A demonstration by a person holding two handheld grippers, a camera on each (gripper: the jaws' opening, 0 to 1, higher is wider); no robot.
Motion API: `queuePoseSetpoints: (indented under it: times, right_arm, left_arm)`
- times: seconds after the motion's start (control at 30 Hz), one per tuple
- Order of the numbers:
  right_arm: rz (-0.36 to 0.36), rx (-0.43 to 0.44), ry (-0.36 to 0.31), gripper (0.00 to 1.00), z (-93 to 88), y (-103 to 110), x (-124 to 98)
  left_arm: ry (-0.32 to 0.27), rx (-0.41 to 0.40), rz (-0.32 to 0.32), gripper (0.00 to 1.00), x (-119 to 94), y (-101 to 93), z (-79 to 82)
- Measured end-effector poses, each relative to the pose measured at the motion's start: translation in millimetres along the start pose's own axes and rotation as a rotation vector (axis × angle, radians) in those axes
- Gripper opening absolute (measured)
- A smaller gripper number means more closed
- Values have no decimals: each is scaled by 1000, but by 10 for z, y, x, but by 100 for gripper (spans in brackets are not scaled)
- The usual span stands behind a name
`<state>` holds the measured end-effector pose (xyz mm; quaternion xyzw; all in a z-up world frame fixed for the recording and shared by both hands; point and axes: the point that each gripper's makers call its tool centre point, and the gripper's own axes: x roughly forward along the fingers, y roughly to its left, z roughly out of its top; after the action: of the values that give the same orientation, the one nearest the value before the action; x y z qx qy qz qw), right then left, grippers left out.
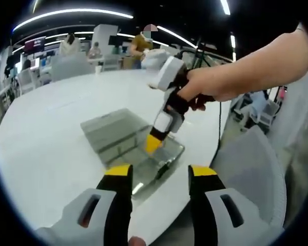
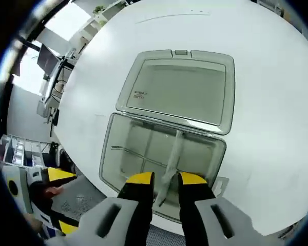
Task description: Insert the divider into the dual guide fixture by aligning both edges with the guide slots and pushing it downward to the bottom, including one-sided entry, uneven engagement, binding, and posture correction.
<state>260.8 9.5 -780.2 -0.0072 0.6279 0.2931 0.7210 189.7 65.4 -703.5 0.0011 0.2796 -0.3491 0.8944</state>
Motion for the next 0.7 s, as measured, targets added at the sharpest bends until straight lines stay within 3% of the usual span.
queuePoseSetpoints:
  times: [0.17, 0.27, 0.7]
  right_arm:
    - [97, -131, -152, 16, 117, 176, -154]
    - [95, -190, -164, 16, 38, 194, -233]
    - [178, -400, -321, 13, 42, 369, -413]
  left_arm:
    - [7, -4, 6, 42, -15, 67, 19]
    - [15, -4, 12, 42, -32, 117, 25]
    - [48, -5, 25, 42, -83, 305, -2]
